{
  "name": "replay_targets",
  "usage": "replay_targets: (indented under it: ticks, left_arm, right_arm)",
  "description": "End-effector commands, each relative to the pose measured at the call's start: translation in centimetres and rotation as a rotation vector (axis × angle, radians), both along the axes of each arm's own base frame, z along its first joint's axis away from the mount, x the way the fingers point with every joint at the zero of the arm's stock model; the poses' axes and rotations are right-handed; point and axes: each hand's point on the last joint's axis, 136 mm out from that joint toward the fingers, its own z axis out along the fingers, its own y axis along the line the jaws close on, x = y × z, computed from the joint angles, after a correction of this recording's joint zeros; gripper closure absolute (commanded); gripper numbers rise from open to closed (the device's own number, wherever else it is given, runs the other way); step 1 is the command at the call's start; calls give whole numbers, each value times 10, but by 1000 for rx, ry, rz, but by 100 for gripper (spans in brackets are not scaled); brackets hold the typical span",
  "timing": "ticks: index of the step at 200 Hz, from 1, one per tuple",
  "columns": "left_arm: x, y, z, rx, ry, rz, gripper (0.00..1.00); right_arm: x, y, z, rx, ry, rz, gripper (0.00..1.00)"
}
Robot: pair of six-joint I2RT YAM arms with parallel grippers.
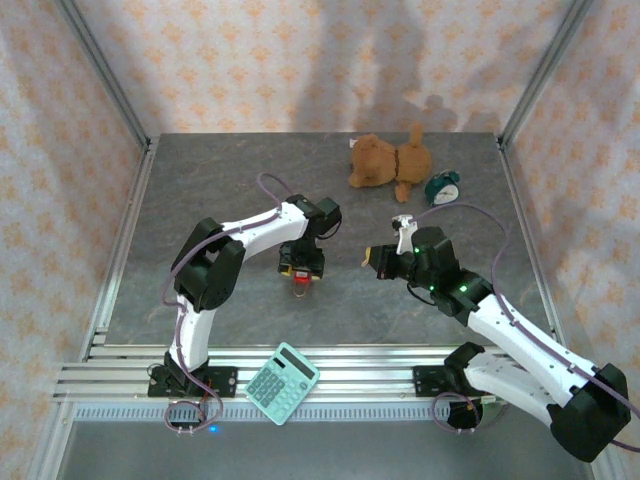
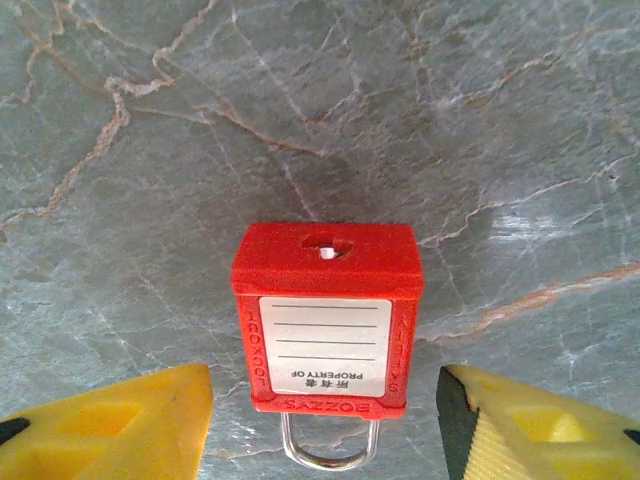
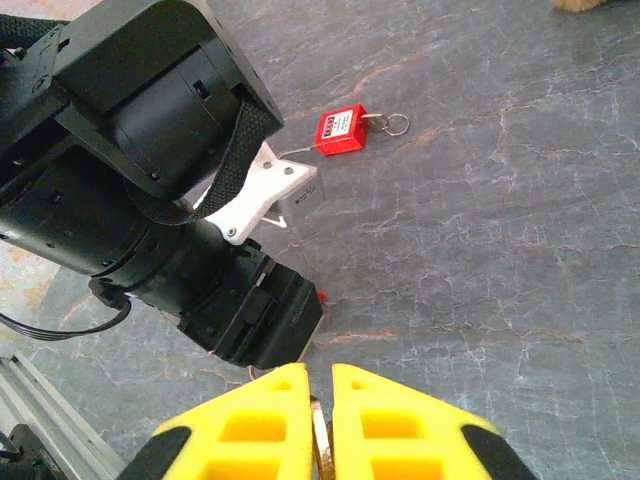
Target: Unlock with the key
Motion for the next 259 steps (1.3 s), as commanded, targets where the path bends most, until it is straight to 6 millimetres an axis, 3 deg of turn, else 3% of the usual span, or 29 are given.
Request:
replay_targets:
  ticks: [1,90,160,208,231,259]
  left_arm:
    - [-10,7,-5,41,41,-11,38]
    - [-9,12,-20,57,31,-67,53]
    - [-8,15,-33,55,26,-105,54]
    - [-11,24,-41,74,6,-138,62]
    - [-10,23,-36,58,-24,-160,62]
    - [1,16,-9,23,-108,-197,62]
  right_arm:
    - [1,1,7,11,-41,6,90]
    - [2,1,8,11,-38,2,90]
    - [1,2,9,13,-31,4,90]
    - [1,1,13,22,-31,1,90]
    - [1,2,13,27,-24,2,90]
    - [0,3,15,38,-15,4,90]
